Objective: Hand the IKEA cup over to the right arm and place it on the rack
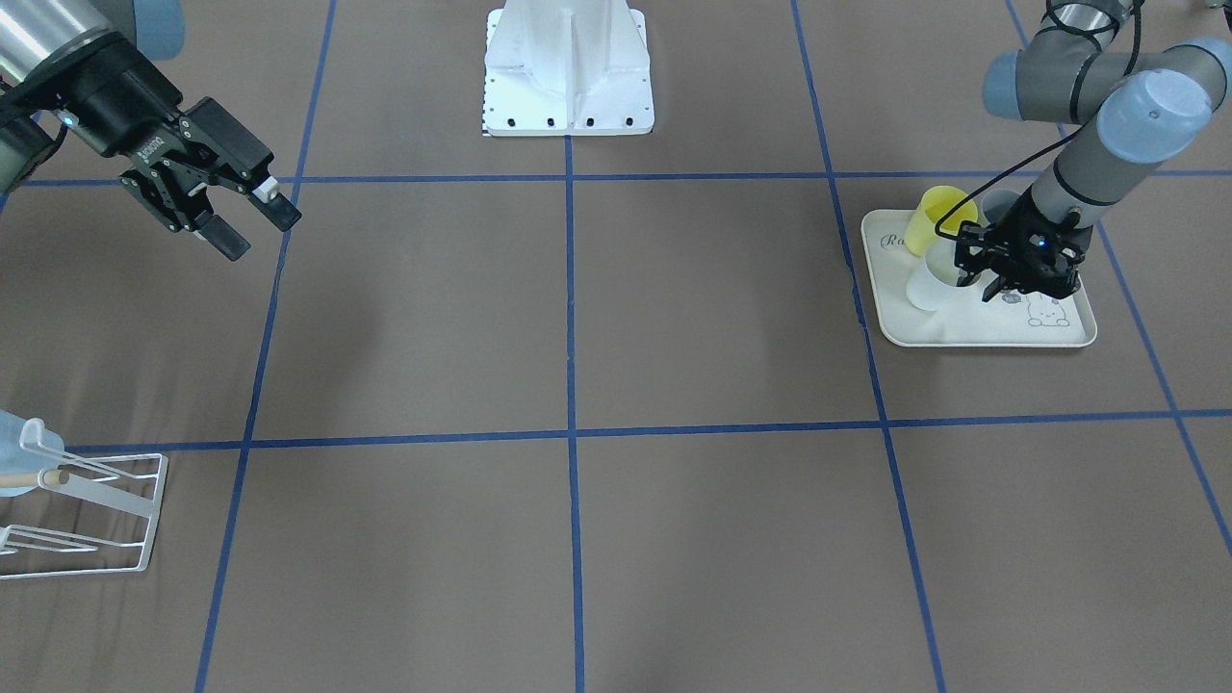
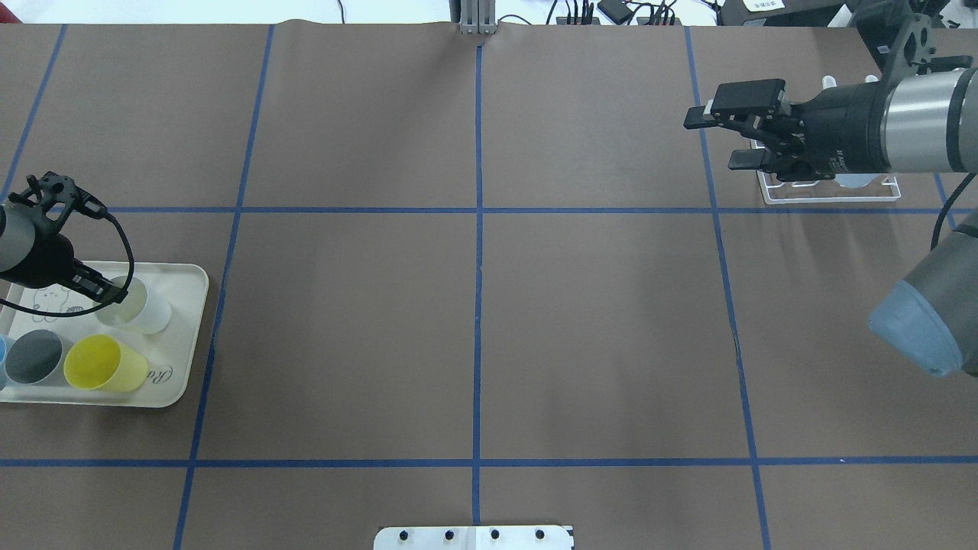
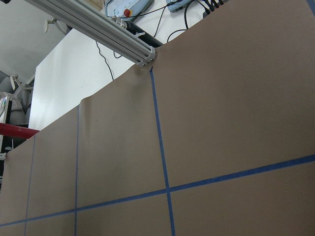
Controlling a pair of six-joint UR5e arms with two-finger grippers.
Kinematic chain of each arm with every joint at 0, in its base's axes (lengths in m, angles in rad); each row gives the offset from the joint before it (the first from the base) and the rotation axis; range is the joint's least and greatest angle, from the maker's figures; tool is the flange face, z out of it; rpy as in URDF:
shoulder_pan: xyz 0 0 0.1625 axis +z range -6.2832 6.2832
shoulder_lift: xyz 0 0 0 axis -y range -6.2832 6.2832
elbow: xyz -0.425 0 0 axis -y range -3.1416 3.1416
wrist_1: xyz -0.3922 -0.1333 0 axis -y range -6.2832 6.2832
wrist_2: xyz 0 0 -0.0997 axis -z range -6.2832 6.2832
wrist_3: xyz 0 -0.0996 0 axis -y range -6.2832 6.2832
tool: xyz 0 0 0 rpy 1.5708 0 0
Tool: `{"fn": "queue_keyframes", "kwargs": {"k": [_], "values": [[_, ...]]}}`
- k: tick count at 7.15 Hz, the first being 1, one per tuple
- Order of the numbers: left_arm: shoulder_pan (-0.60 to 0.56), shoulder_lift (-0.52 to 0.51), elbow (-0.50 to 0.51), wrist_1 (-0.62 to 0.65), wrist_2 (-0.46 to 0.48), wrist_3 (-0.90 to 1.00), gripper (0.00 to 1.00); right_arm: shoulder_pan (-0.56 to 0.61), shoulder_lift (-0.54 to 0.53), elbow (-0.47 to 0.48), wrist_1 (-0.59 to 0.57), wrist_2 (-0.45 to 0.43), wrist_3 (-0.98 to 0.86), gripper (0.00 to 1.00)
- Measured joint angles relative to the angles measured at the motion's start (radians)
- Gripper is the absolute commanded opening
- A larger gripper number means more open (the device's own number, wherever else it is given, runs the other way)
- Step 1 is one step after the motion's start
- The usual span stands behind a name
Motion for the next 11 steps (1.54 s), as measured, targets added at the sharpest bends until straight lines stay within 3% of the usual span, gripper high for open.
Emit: {"fn": "queue_keyframes", "kwargs": {"k": [3, 5, 8, 9, 11], "values": [[-0.004, 0.008, -0.032, 0.006, 0.0, 0.0, 0.41, 0.001, 0.0, -0.001, 0.0, 0.0, -0.001, 0.99], [-0.005, 0.012, -0.046, 0.011, 0.001, 0.0, 0.3, 0.001, 0.0, -0.001, 0.0, 0.001, -0.001, 0.99], [-0.005, 0.012, -0.047, 0.01, 0.006, 0.0, 0.29, 0.001, 0.0, -0.001, 0.0, 0.003, -0.002, 0.99], [-0.005, 0.012, -0.046, 0.01, 0.008, 0.0, 0.25, 0.001, 0.0, -0.001, 0.0, 0.003, -0.002, 0.99], [-0.004, 0.012, -0.046, 0.009, 0.008, 0.001, 0.0, 0.002, 0.0, -0.002, 0.0, 0.002, -0.002, 0.99]]}}
